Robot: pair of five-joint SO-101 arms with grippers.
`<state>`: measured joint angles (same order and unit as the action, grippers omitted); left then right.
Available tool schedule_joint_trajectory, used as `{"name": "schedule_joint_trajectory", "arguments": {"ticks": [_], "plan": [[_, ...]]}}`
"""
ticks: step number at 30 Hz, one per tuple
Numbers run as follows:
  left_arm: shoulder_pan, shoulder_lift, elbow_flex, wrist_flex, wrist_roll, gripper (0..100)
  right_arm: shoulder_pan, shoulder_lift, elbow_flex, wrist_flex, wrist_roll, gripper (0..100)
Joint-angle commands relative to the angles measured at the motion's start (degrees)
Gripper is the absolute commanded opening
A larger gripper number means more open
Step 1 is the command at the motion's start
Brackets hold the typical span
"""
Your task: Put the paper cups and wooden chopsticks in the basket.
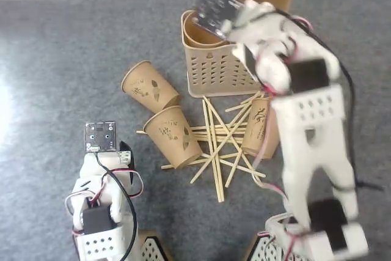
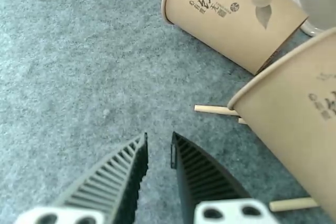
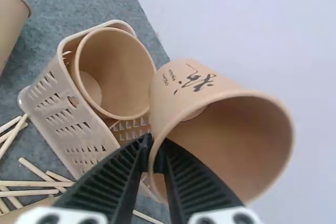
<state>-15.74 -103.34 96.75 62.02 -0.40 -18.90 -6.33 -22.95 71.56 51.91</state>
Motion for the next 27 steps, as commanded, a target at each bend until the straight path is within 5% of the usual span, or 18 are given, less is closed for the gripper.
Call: {"name": "schedule_joint_trajectory", "arguments": {"ticks": [1, 14, 27], "plan": [[0.00, -0.88, -0.22, -0.26, -0.62, 7, -2.86, 9.45, -19.96, 6.73, -2.29, 0.6], [0.00, -0.88, -0.22, -0.26, -0.62, 7, -7.16, 33.98, -57.14, 27.91, -3.43, 0.6], [0.00, -0.88, -0.22, -0.26, -0.62, 7, -6.20, 24.22, -44.40, 31.16, -3.52, 0.6]]}}
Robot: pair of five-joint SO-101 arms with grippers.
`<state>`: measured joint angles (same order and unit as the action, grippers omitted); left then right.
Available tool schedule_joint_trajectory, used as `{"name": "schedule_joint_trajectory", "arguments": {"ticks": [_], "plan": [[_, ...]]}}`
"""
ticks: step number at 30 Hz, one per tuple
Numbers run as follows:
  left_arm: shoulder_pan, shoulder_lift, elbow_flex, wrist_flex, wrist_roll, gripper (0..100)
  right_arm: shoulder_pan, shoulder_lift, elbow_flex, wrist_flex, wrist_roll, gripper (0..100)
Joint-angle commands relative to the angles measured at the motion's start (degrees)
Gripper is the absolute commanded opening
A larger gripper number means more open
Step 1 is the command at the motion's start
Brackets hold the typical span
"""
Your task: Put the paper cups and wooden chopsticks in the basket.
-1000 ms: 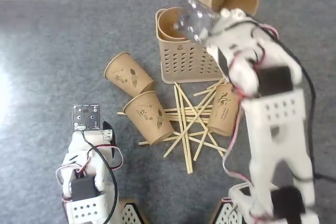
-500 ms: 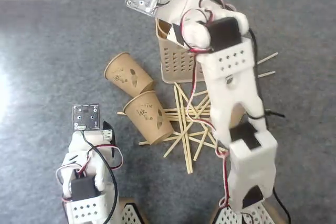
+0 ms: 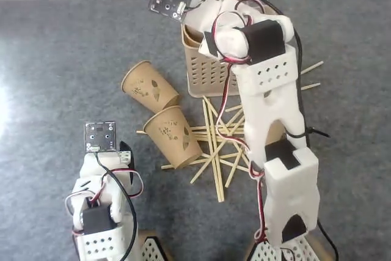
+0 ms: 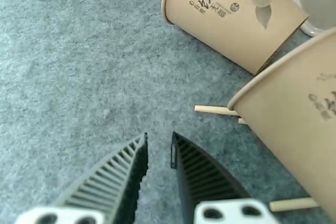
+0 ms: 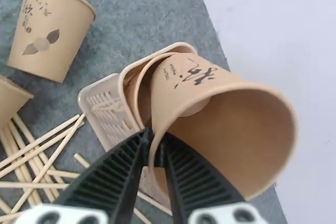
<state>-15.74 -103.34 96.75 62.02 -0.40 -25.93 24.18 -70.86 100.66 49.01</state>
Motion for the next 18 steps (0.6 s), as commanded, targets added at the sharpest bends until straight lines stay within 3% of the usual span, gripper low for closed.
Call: {"name": "schedule_joint_trajectory", "arguments": {"ticks": [1, 6, 10, 18], "plan": [[0.00, -0.88, -0.22, -0.35, -0.62, 7, 1.27, -7.78, 5.98, 2.07, -0.62, 0.6], [0.00, -0.88, -0.22, -0.35, -0.62, 7, 2.07, -13.05, 19.43, 1.71, -0.53, 0.7], [-0.09, -0.88, -0.22, -0.26, -0.62, 7, 0.48, -13.05, 21.45, 1.19, -0.62, 1.6], [-0.18, -0.88, -0.22, -0.26, -0.62, 7, -0.66, -13.32, 21.19, -3.47, -0.62, 22.1]]}}
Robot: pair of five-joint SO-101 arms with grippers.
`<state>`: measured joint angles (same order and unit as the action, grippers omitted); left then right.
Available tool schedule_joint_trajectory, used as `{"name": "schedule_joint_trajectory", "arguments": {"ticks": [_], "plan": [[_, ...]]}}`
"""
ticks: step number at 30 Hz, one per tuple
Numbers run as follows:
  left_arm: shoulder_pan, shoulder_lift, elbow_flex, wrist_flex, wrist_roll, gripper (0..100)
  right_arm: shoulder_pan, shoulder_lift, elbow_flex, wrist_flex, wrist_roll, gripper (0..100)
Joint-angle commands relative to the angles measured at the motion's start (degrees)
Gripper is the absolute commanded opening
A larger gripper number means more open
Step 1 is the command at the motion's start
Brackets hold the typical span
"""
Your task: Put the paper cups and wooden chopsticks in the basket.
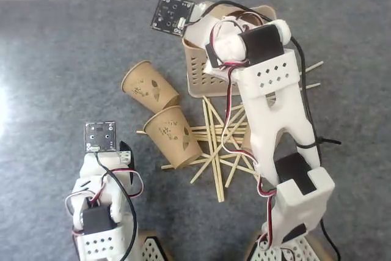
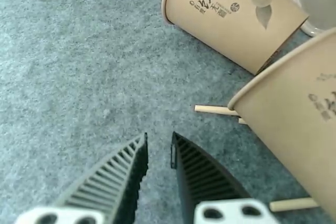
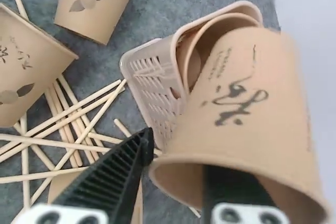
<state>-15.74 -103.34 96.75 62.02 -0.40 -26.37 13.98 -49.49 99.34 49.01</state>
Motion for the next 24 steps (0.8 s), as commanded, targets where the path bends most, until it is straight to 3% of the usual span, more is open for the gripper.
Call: {"name": "schedule_joint_trajectory", "arguments": {"ticks": [1, 16, 22, 24], "plan": [[-0.18, -0.88, -0.22, -0.26, -0.62, 7, -0.22, -3.21, -0.18, -2.77, -0.62, 21.9], [-0.18, -0.88, -0.22, -0.26, -0.62, 7, 0.22, -3.65, -6.68, -4.97, -0.62, 22.0], [-0.26, -0.88, -0.22, -0.44, -0.62, 7, 3.74, -9.36, -10.81, 3.65, -1.05, 22.0], [-0.26, -0.88, -0.22, -0.44, -0.62, 7, 7.43, -12.26, -8.88, 3.30, -5.80, 22.0]]}}
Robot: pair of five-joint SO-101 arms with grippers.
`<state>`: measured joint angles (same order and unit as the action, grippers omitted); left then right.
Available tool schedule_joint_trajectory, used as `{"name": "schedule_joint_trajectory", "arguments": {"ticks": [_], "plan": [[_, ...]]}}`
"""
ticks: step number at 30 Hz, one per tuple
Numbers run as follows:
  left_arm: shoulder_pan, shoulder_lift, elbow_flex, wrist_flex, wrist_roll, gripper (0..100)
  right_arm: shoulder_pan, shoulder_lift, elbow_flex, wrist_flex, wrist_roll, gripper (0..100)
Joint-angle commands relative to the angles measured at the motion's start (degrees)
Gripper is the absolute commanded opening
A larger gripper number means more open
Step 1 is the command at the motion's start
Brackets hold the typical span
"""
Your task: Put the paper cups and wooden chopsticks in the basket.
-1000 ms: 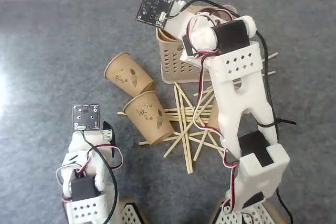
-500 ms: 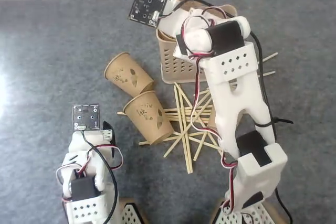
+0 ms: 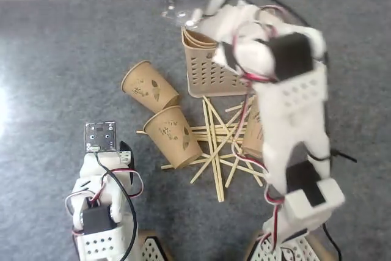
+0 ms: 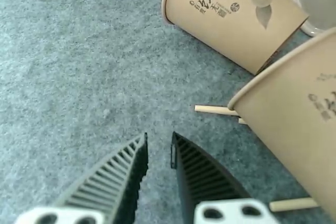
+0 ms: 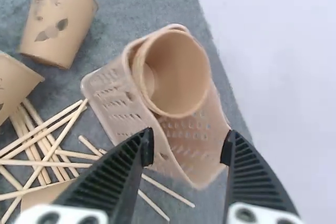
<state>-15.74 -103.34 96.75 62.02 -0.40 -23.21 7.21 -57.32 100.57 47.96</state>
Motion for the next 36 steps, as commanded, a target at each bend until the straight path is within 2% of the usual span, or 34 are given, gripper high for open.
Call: {"name": "schedule_joint_trajectory", "arguments": {"ticks": [1, 5, 9, 15, 19, 23, 30, 36], "plan": [[-0.26, -0.88, -0.22, -0.44, -0.62, 7, 6.46, -6.90, 0.09, 2.07, -7.74, 22.0], [-0.26, -0.88, -0.22, -0.44, -0.62, 7, 14.29, -12.44, 11.25, 2.15, -16.18, 22.0], [-0.09, -0.88, -0.22, -1.67, -0.53, 7, 20.97, -19.21, 30.86, 1.98, -21.27, 22.0], [0.18, -0.88, -0.22, -3.34, -0.53, 7, 22.73, -27.82, 56.79, -5.23, -20.66, 22.0], [1.85, -0.97, -0.22, -4.22, -4.48, 7, 22.81, -32.92, 69.54, -10.86, -19.43, 22.0], [5.54, -0.97, -0.84, -4.04, -5.71, 7, 23.60, -37.67, 80.62, -17.45, -19.08, 22.0], [9.49, -0.88, -8.84, -1.23, -5.36, 12, 32.40, -46.20, 96.26, -26.51, -19.34, 22.0], [14.42, -0.79, -13.14, -0.70, -5.63, 13, 32.31, -49.89, 111.82, -37.23, -20.40, 22.0]]}}
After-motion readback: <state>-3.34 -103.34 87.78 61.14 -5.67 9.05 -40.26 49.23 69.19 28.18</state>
